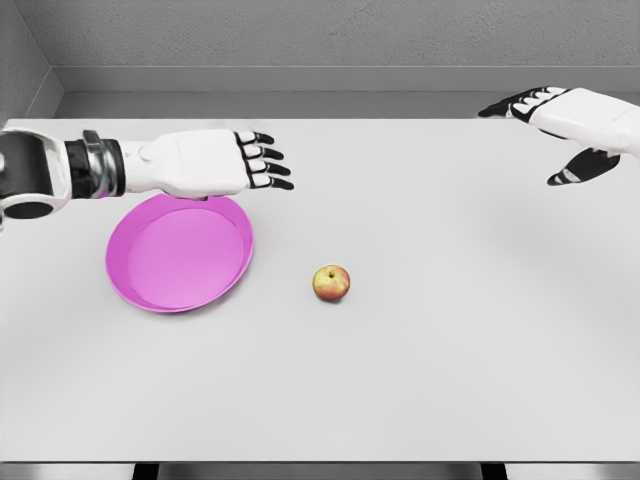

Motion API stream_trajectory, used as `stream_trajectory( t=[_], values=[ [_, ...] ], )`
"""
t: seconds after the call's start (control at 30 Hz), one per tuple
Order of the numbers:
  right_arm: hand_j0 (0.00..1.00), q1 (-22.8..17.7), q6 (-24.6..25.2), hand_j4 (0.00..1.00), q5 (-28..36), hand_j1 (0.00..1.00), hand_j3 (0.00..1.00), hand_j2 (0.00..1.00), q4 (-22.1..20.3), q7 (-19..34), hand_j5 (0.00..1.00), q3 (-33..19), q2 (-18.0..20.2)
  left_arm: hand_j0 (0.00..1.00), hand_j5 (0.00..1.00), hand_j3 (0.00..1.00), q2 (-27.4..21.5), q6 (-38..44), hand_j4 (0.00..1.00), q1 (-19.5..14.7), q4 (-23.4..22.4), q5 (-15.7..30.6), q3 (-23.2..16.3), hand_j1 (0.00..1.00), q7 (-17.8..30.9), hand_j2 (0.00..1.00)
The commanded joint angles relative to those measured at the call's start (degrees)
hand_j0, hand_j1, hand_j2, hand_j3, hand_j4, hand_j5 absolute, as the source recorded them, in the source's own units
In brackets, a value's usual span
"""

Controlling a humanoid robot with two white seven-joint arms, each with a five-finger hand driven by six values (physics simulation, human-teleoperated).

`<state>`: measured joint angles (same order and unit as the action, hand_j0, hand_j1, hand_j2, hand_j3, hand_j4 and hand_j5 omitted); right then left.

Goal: Put the apple on the plate with both arms

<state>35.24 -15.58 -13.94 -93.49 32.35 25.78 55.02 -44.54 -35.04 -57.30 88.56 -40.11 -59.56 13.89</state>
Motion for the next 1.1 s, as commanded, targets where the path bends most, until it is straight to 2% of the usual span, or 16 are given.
stream_trajectory(
  t=[0.0, 0.03, 0.13, 0.23, 0.3, 0.4, 0.57, 0.77, 1.07],
  values=[
    [1.00, -0.09, 0.12, 1.00, 0.14, 1.00, 1.00, 1.00, 0.15, -0.01, 1.00, -0.11, 0.18, 1.00, 1.00, 1.00, 1.74, 0.04, 1.00, -0.09, 3.64, 0.21, -2.32, 1.00, 3.68, 1.00],
    [1.00, -0.18, 0.12, 1.00, 0.14, 1.00, 1.00, 1.00, 0.32, -0.01, 1.00, -0.11, 0.35, 1.00, 1.00, 1.00, 2.62, 0.04, 1.00, -0.61, 4.34, 0.82, -3.11, 1.00, 5.44, 1.00],
    [1.00, -0.35, 0.12, 1.00, 0.14, 1.00, 1.00, 1.00, 0.41, -0.01, 1.00, -0.11, 0.35, 1.00, 1.00, 1.00, 5.86, 0.04, 1.00, -3.43, 4.70, 1.09, -7.50, 1.00, 5.62, 1.00],
    [1.00, -1.67, 0.12, 1.00, 0.14, 1.00, 1.00, 1.00, 0.50, -0.01, 1.00, -0.20, 0.26, 1.00, 1.00, 1.00, 8.06, 0.04, 1.00, -4.74, 4.70, 1.09, -8.29, 1.00, 5.53, 1.00],
    [1.00, -2.72, 0.12, 1.00, 0.14, 1.00, 1.00, 1.00, 1.11, -0.01, 1.00, -0.20, 0.35, 1.00, 1.00, 1.00, 9.73, 0.04, 1.00, -5.71, 4.61, 1.09, -10.75, 1.00, 5.53, 1.00],
    [1.00, -2.90, 0.12, 1.00, 0.14, 1.00, 1.00, 1.00, 1.03, -0.01, 1.00, -0.20, 0.35, 1.00, 1.00, 1.00, 11.05, 0.04, 1.00, -6.15, 4.17, 0.83, -13.92, 1.00, 5.71, 1.00],
    [1.00, -3.52, 0.12, 1.00, 0.14, 1.00, 1.00, 1.00, 1.11, -0.01, 1.00, -0.29, 0.70, 1.00, 1.00, 1.00, 11.23, 0.04, 1.00, -6.15, 3.20, 0.83, -16.91, 1.00, 5.71, 1.00],
    [1.00, -4.13, 0.11, 1.00, 0.14, 1.00, 1.00, 1.00, 0.50, -0.01, 1.00, -0.20, 1.58, 1.00, 1.00, 1.00, 11.41, 0.04, 1.00, -6.24, 2.59, 0.83, -17.61, 1.00, 5.71, 1.00],
    [1.00, -4.92, -0.06, 1.00, 0.05, 1.00, 1.00, 1.00, 0.32, -0.01, 1.00, -0.20, 1.76, 1.00, 1.00, 1.00, 13.51, 0.04, 1.00, -6.50, -1.10, -0.93, -17.96, 1.00, 5.71, 1.00]
  ],
)
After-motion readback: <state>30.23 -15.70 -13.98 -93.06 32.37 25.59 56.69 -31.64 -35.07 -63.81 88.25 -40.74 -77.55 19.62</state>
